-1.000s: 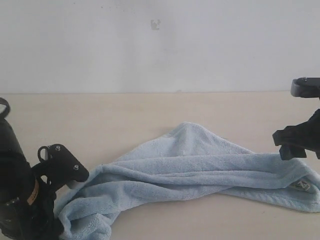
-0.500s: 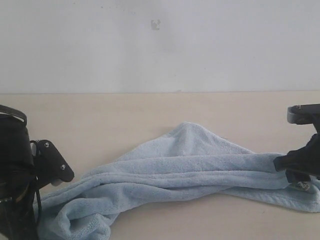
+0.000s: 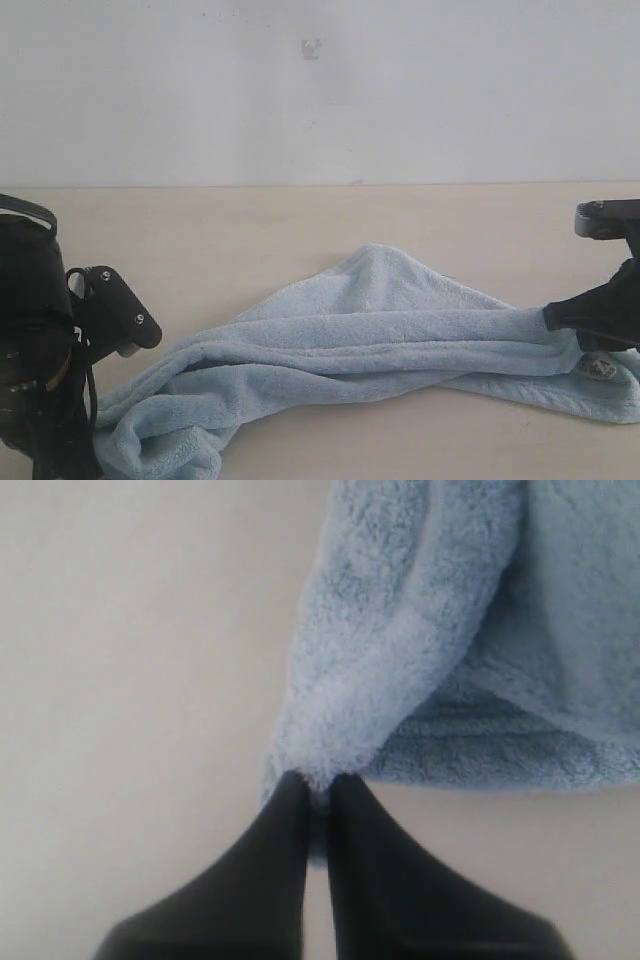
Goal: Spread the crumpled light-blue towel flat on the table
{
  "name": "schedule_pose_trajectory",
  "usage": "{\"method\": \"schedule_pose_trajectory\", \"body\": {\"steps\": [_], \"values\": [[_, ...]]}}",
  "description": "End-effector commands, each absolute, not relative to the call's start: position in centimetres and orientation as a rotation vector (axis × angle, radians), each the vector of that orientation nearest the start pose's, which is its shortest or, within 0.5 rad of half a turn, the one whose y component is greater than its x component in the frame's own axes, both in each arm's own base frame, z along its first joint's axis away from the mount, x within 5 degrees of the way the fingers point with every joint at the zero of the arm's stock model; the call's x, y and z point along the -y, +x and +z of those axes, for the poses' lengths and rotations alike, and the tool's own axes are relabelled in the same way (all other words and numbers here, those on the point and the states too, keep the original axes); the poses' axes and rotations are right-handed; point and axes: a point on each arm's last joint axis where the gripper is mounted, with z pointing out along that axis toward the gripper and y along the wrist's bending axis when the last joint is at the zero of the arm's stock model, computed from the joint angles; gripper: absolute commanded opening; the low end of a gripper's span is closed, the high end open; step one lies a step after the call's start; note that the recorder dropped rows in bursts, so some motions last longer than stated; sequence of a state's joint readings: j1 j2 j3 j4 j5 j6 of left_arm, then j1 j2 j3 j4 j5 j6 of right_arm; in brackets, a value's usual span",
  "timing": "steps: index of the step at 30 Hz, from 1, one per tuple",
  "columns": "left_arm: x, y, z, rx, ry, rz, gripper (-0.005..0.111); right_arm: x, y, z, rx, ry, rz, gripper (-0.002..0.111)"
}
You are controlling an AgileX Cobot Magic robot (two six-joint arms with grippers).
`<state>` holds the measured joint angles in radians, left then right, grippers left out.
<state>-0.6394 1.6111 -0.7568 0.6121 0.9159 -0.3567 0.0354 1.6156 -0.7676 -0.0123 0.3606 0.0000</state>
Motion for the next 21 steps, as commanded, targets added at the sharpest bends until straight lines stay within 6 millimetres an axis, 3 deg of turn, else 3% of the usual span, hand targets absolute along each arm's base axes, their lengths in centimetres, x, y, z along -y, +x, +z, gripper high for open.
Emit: {"method": "schedule_pose_trajectory", "body": {"steps": [1, 6, 10, 13, 17, 21], "values": [[11.4, 22.2, 16.5, -2.769, 0.982, 0.664, 0.004, -0.9, 28.9, 16.5, -2.677, -0.043, 0.01, 0.038], [11.8, 22.1, 16.3, -2.79, 0.945, 0.587, 0.004, -1.2, 29.0, 16.6, -2.664, -0.048, 0.042, 0.039], [12.1, 22.2, 16.3, -2.774, 0.942, 0.541, 0.004, -1.2, 28.9, 16.9, -2.653, -0.092, 0.043, 0.054], [12.1, 22.2, 16.3, -2.775, 0.944, 0.543, 0.004, -1.2, 28.7, 18.2, -2.616, -0.114, 0.038, 0.055], [12.2, 22.0, 16.2, -2.799, 0.919, 0.517, 0.004, -1.6, 28.3, 24.1, -2.481, -0.052, 0.113, 0.055], [12.2, 22.0, 16.2, -2.8, 0.917, 0.512, 0.004, -1.5, 26.7, 30.5, -2.221, -0.196, 0.035, 0.055]]}}
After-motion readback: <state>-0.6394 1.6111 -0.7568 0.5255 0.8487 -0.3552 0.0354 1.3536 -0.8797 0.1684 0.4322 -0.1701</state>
